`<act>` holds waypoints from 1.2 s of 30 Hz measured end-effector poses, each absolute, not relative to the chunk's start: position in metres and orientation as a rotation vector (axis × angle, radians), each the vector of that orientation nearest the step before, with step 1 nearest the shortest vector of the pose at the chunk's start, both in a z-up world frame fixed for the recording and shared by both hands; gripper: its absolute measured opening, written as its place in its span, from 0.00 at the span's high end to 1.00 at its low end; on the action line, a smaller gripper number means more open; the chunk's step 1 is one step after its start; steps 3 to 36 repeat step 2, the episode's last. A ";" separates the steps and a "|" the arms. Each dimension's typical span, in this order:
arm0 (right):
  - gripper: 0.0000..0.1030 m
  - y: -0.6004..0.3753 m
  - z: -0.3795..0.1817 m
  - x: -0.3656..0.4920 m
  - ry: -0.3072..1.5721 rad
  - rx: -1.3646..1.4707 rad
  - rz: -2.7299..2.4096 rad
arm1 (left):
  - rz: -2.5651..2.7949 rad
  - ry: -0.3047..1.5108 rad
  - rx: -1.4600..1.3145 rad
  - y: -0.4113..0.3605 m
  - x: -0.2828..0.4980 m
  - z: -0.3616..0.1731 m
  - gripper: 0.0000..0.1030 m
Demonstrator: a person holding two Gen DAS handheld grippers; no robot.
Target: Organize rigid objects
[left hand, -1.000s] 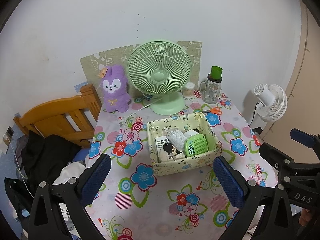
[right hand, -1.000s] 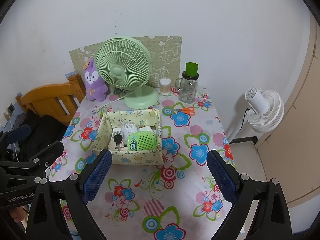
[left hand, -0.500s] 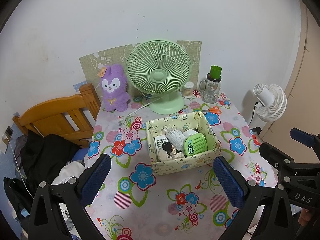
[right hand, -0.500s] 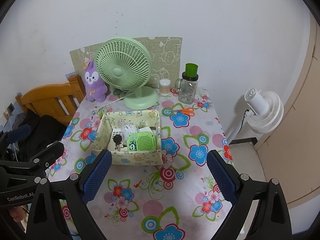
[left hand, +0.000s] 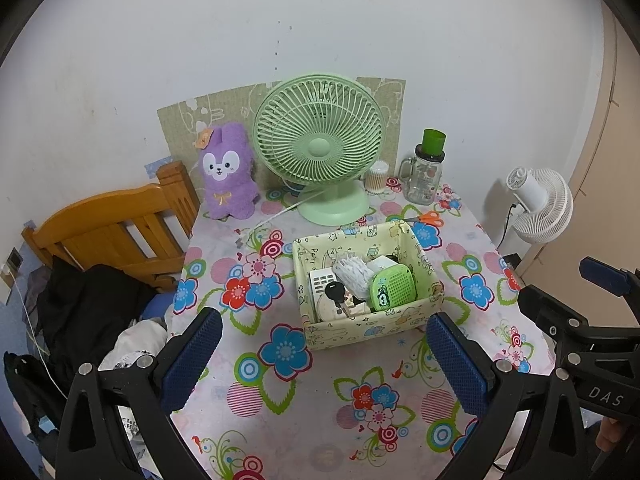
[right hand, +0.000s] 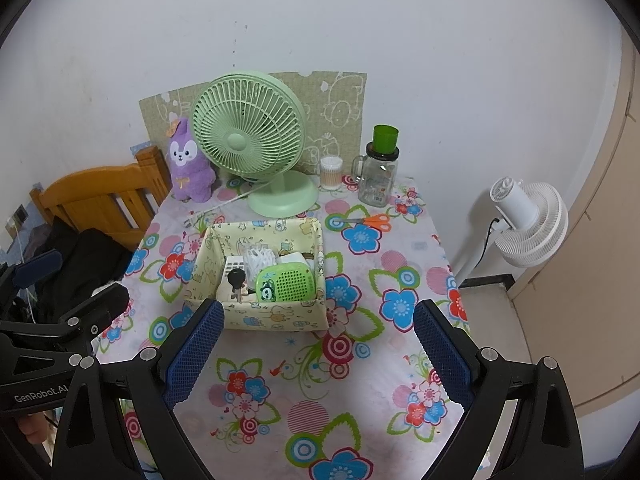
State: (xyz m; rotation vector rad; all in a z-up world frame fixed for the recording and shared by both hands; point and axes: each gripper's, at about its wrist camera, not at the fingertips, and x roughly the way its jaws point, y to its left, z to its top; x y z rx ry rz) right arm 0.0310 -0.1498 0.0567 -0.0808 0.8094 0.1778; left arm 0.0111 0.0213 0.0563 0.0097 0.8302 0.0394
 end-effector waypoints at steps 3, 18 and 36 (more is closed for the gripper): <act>0.06 -0.148 0.055 0.033 0.817 -0.085 0.174 | 0.036 0.843 -0.003 0.024 0.013 0.053 0.00; 0.06 -0.148 0.055 0.033 0.817 -0.085 0.174 | 0.036 0.843 -0.003 0.024 0.013 0.053 0.00; 0.06 -0.148 0.055 0.033 0.817 -0.085 0.174 | 0.036 0.843 -0.003 0.024 0.013 0.053 0.00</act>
